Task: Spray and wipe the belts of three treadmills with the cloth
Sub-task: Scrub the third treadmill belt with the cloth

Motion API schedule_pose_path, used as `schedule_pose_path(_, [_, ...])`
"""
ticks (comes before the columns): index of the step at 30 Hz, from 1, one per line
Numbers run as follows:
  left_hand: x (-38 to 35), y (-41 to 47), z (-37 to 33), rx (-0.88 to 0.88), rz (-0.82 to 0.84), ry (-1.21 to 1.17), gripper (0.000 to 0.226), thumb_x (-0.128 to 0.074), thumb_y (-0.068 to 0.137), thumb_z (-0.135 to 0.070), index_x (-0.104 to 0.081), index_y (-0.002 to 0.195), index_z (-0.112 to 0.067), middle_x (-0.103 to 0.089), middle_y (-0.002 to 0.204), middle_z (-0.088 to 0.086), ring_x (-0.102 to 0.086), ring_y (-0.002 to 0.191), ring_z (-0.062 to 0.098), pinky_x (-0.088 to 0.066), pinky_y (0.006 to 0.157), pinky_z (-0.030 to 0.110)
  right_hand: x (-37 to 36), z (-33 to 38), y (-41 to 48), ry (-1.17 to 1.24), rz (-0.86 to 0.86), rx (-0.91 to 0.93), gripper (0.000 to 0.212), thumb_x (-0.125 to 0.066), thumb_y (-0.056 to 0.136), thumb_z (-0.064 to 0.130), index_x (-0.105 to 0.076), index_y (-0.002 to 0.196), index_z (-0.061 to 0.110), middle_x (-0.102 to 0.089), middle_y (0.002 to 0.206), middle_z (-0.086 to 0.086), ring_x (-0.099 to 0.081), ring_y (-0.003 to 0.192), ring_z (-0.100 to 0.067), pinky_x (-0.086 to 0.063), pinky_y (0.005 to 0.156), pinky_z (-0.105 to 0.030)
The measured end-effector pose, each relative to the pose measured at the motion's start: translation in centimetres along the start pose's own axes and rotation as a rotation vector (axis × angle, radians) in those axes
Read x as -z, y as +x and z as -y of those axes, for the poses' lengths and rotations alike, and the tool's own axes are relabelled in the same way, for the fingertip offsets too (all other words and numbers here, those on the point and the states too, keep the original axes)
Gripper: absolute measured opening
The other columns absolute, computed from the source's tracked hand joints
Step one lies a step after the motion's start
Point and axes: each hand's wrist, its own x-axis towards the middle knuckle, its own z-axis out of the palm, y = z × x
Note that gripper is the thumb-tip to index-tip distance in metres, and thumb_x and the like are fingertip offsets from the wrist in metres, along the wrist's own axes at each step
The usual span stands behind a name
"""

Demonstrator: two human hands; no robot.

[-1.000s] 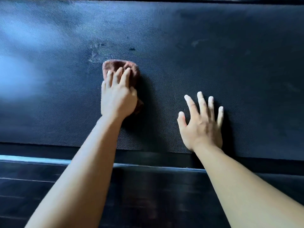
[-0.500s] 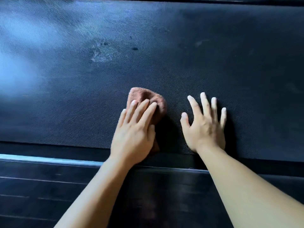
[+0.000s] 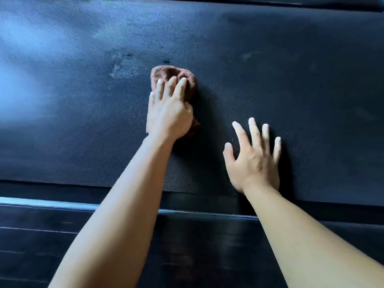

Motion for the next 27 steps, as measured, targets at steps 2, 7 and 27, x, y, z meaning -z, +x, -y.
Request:
schedule_pose_path(2, [-0.6, -0.8, -2.1, -0.072, 0.004, 0.007, 0.065, -0.044, 0.093, -0.034, -0.028, 0.155, -0.029, -0.026, 0.163, -0.002, -0.014, 0.153, 0.028, -0.014, 0.123, 0.046, 0.0, 0.0, 0.0, -0.005, 0.010, -0.001, 0.061, -0.029, 0.091, 0.054, -0.028, 0.151, 0.040, -0.015, 0.165, 0.001, -0.007, 0.152, -0.028, -0.002, 0.121, -0.055])
schedule_pose_path(7, [-0.9, -7.3, -3.0, -0.216, 0.019, -0.036, 0.065, -0.046, 0.091, -0.032, -0.034, 0.154, -0.029, -0.031, 0.161, -0.002, -0.019, 0.152, 0.025, -0.016, 0.122, 0.044, -0.1, -0.1, 0.1, -0.010, 0.013, -0.003, 0.060, -0.033, 0.092, 0.053, -0.029, 0.151, 0.039, -0.015, 0.165, 0.002, -0.007, 0.152, -0.028, -0.003, 0.121, -0.055])
schedule_pose_path(27, [-0.4, -2.5, -1.8, -0.009, -0.003, -0.008, 0.064, -0.046, 0.094, -0.032, -0.027, 0.156, -0.029, -0.022, 0.164, -0.002, -0.010, 0.153, 0.026, -0.011, 0.124, 0.045, 0.1, 0.0, 0.1, -0.003, 0.031, 0.000, 0.059, -0.036, 0.095, 0.052, -0.026, 0.152, 0.040, -0.012, 0.165, 0.001, -0.004, 0.152, -0.029, 0.000, 0.121, -0.056])
